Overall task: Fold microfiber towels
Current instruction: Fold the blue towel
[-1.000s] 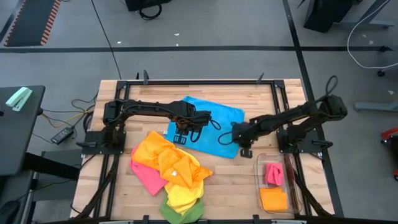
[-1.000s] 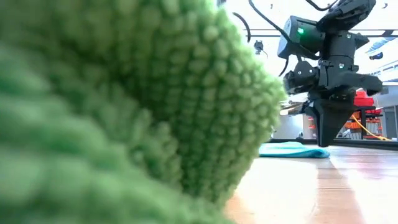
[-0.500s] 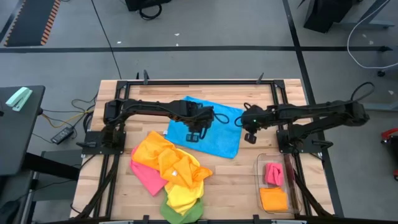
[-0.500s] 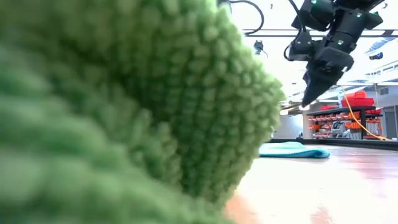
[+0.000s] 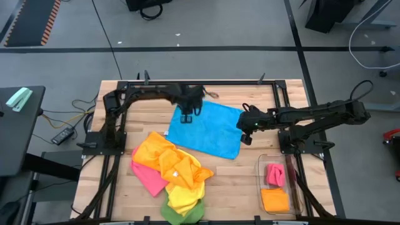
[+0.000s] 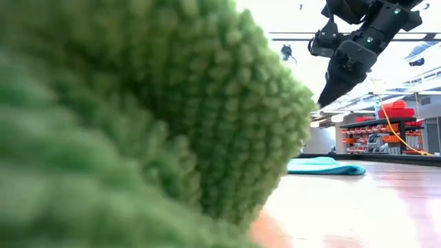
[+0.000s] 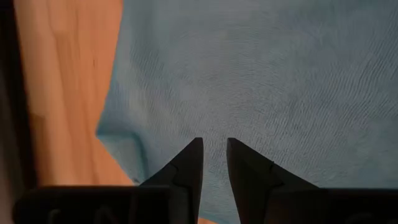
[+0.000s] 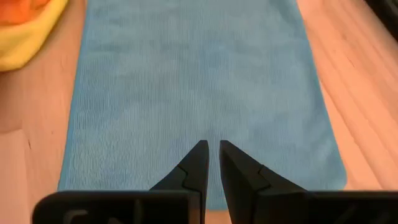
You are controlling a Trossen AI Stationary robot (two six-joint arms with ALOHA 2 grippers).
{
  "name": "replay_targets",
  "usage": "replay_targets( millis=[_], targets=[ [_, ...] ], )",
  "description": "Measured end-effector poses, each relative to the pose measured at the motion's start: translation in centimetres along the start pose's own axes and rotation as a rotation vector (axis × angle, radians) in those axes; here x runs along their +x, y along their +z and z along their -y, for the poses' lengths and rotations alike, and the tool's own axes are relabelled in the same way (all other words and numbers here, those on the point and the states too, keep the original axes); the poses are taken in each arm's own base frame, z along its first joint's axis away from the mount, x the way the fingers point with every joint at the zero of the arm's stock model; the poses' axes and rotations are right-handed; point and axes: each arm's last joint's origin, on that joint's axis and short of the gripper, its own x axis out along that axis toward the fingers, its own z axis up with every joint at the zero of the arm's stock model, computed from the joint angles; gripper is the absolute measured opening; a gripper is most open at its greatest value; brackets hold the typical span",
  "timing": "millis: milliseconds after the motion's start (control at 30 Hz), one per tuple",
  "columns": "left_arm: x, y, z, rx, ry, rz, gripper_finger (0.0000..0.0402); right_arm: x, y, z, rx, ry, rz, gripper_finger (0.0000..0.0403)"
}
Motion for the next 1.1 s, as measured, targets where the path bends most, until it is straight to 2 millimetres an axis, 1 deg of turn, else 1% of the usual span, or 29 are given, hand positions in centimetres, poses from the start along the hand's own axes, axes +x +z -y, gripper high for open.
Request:
replay_targets(
  millis=[67,133,233,367,433,500,567,633,733,900,1000,1100],
  targets=[
    [0.4,-0.7,-1.9,-0.121,-0.038,0.011,0.008,0.1,0.1,-0.2,-0.007,0.003,0.011,0.0048],
    [0.8,-1.5,-3.6,-0.242,-0.028,0.005,0.0079,0.2,0.1,-0.4,-0.013,0.006,0.01,0.0048],
    [1.0,-2.3,-5.2,-0.334,-0.013,0.002,0.0093,0.3,0.1,-0.4,-0.021,0.005,0.006,0.0048],
    [1.1,-2.4,-6.0,-0.442,0.036,0.021,0.0145,0.3,0.3,-0.4,-0.028,0.008,0.026,0.0048],
    [1.4,-2.2,-6.2,-0.465,0.069,0.033,0.0174,0.3,0.4,-0.5,-0.028,0.011,0.038,0.0048],
    [1.9,-2.4,-6.3,-0.478,0.067,0.01,0.0201,0.3,0.5,-0.5,-0.029,0.013,0.047,0.0048],
    [2.5,-2.5,-6.5,-0.496,0.071,0.001,0.0219,0.3,0.5,-0.5,-0.028,0.014,0.051,0.0048],
    [3.4,-2.9,-6.5,-0.509,0.064,-0.042,0.0227,0.3,0.6,-0.5,-0.028,0.016,0.055,0.0048],
    [4.3,-3.0,-6.4,-0.513,0.055,-0.07,0.0225,0.3,0.6,-0.5,-0.03,0.017,0.059,0.0048],
    [4.7,-3.0,-6.2,-0.5,0.05,-0.082,0.0202,0.3,0.6,-0.5,-0.037,0.017,0.061,0.0048],
    [4.7,-3.0,-6.2,-0.494,0.051,-0.079,0.0176,0.3,0.6,-0.5,-0.037,0.018,0.061,0.0048],
    [4.7,-3.0,-6.2,-0.465,0.049,-0.08,0.0133,0.3,0.6,-0.5,-0.037,0.018,0.062,0.0048]
  ],
)
